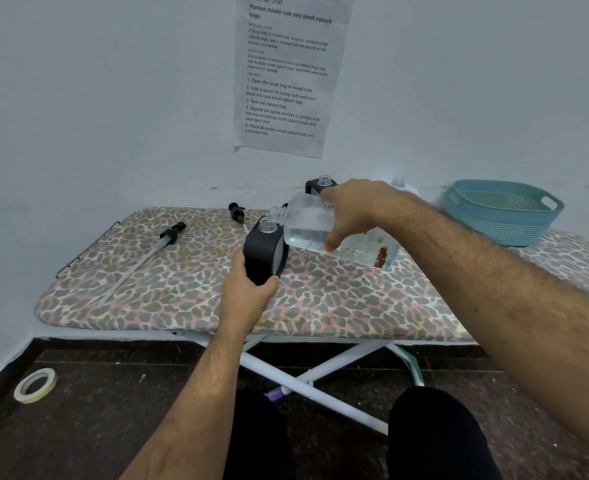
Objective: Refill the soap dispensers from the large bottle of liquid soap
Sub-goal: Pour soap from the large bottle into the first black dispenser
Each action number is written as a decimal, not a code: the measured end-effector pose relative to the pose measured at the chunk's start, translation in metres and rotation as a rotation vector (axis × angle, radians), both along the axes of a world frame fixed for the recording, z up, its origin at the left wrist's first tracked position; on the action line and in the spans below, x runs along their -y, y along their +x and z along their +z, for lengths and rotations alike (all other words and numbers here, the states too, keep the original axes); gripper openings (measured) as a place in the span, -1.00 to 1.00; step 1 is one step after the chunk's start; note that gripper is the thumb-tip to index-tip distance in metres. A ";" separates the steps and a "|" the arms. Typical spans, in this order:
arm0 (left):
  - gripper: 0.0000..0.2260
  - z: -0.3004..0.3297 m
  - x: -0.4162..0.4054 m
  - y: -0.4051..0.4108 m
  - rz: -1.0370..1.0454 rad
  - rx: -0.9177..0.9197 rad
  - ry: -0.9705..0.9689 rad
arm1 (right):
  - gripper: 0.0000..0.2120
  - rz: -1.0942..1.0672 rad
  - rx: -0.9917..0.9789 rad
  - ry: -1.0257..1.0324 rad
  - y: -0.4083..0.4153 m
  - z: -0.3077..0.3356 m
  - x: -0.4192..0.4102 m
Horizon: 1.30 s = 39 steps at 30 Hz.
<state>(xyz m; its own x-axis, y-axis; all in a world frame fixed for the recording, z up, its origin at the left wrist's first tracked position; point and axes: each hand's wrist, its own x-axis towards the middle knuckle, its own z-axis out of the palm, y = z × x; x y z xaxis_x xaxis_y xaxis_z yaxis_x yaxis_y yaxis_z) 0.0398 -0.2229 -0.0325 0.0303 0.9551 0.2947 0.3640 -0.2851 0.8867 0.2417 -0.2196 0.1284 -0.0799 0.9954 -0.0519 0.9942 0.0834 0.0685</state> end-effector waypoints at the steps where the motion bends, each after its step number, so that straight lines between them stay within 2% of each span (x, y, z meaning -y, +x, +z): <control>1: -0.52 0.000 0.000 0.000 0.000 0.000 -0.001 | -0.20 0.000 -0.001 -0.001 0.000 0.000 0.000; 39: -0.51 -0.003 -0.002 -0.001 0.002 0.006 -0.003 | -0.20 0.001 0.003 -0.006 -0.001 0.001 0.000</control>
